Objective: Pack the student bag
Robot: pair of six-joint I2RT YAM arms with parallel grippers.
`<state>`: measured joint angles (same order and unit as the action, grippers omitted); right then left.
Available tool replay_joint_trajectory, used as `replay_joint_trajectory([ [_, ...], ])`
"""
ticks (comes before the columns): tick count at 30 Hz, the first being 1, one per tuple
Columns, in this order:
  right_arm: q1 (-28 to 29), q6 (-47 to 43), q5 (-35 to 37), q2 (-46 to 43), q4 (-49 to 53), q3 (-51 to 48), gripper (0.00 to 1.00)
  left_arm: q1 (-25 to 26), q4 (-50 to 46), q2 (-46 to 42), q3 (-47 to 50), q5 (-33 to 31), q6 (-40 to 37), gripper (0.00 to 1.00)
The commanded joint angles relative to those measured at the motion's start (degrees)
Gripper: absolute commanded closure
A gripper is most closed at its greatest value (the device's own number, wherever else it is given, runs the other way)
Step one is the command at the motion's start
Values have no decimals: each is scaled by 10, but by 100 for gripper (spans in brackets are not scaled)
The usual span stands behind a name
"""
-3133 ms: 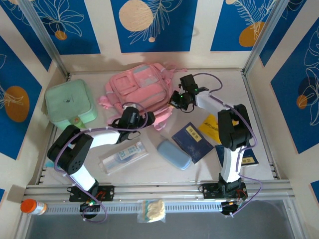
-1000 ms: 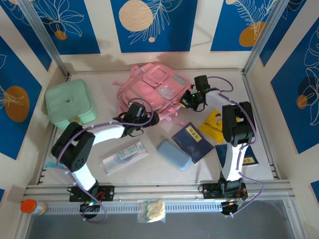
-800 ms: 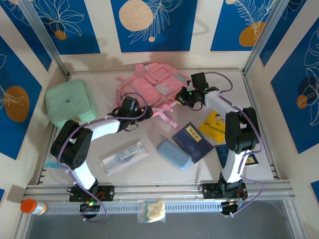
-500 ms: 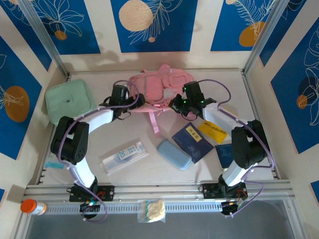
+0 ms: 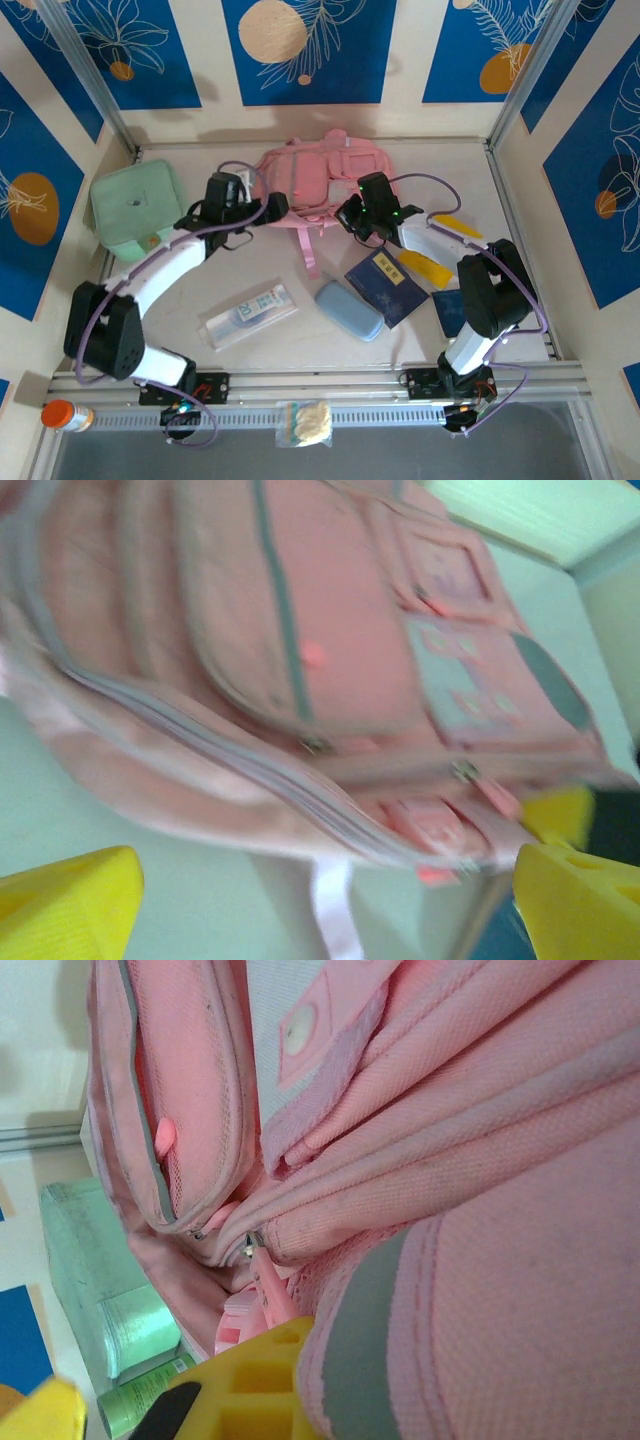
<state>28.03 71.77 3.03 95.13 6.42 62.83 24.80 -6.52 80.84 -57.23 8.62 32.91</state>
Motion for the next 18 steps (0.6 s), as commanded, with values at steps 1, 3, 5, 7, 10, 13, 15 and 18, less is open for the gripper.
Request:
replay_joint_trajectory([
  [1, 5, 22, 5, -26, -29, 16, 100, 76, -32, -20, 27, -11, -8, 9],
  [3, 8, 22, 6, -27, -31, 15, 100, 110, -31, -16, 26, -19, -6, 14],
  [5, 7, 26, -3, -24, -32, 18, 100, 131, -4, -8, 38, -30, -5, 21],
  [7, 5, 29, -11, -23, -33, 20, 100, 142, 23, 10, 42, -26, -7, 27],
  [10, 5, 29, -19, -21, -23, 31, 100, 156, 38, 49, 24, -19, -26, 37],
  [13, 6, 28, -18, -24, -11, 39, 100, 169, 61, 92, 4, -18, -54, 44],
  [15, 6, 28, -18, -26, -8, 41, 100, 173, 67, 119, -9, -26, -65, 48],
  [18, 4, 27, -24, -26, 1, 45, 100, 173, 60, 155, -39, -33, -76, 50],
])
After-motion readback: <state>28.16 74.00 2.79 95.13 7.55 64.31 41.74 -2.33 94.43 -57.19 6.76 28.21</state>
